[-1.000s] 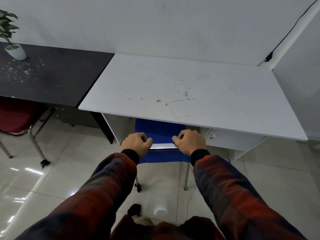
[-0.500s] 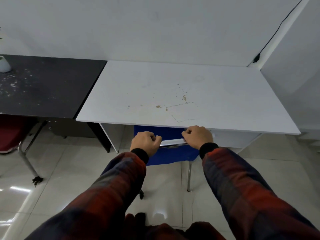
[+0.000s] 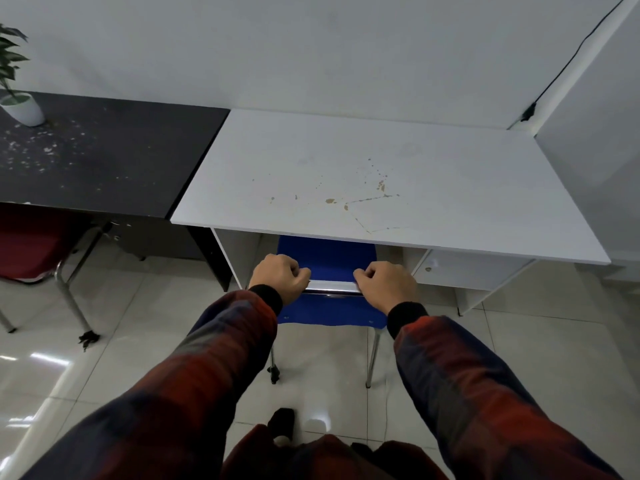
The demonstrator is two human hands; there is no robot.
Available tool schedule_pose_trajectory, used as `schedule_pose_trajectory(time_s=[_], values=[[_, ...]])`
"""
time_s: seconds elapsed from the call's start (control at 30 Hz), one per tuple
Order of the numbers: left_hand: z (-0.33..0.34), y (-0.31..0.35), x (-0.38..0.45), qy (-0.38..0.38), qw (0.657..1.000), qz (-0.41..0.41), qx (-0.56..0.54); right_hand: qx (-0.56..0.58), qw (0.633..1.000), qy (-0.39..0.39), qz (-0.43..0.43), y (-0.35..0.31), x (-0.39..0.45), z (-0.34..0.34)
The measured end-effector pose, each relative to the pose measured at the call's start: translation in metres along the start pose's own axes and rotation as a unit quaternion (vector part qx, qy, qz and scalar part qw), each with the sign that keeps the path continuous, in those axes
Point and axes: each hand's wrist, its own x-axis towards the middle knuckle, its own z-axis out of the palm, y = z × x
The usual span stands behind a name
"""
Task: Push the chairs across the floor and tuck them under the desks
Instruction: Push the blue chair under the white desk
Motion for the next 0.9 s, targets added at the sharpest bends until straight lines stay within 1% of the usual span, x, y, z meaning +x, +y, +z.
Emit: schedule_pose_trajectory(time_s=[0.07, 0.17, 0.23, 0.37, 0.63, 0.73, 0.9], values=[[0.005, -0.004, -0.009, 0.000, 1.000, 0.002, 0.005, -0.005, 1.000, -0.011, -0.013, 0.005, -0.008, 0.004], [0.011, -0.007, -0.023, 0.005, 1.000, -0.005, 0.020, -0.022, 0.996, -0.039, -0.075, 0.015, -0.021, 0.010], [0.012, -0.006, -0.024, 0.011, 1.000, -0.011, 0.021, -0.013, 0.994, -0.028, -0.105, 0.022, -0.026, 0.013], [0.016, 0.005, -0.020, 0.012, 1.000, 0.004, 0.010, 0.010, 0.998, 0.011, -0.067, 0.031, -0.024, 0.010], [0.004, -0.008, -0.002, 0.019, 0.999, -0.014, 0.034, -0.013, 0.999, 0.031, -0.024, 0.007, -0.015, 0.022], [0.003, -0.010, 0.001, 0.020, 0.999, -0.018, 0.031, -0.024, 0.999, 0.034, -0.024, 0.005, -0.012, 0.022], [0.011, -0.001, 0.011, 0.020, 0.999, -0.045, -0.014, -0.030, 0.998, 0.035, -0.033, 0.010, 0.007, 0.012]])
